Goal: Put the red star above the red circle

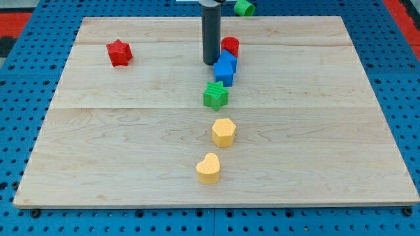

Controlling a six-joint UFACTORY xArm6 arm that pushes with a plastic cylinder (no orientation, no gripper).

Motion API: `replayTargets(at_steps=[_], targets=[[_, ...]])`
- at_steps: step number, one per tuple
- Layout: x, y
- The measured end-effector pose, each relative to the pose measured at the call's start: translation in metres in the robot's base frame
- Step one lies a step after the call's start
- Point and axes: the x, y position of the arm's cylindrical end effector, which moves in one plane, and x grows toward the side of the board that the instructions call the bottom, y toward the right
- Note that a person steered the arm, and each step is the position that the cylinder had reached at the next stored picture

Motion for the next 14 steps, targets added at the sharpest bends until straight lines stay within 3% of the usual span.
replayTargets(at_steps=[2,3,4,5,6,8,10,11,12,14], targets=[[-0.007,-0.014],[-0.043,-0.048],[-0.091,-0.095],[-0.103,-0.187],[-0.088,-0.234],[-0.02,-0.212],[-0.03,-0.127],[0.008,-0.148],[0.016,-0.128],[-0.039,-0.073]])
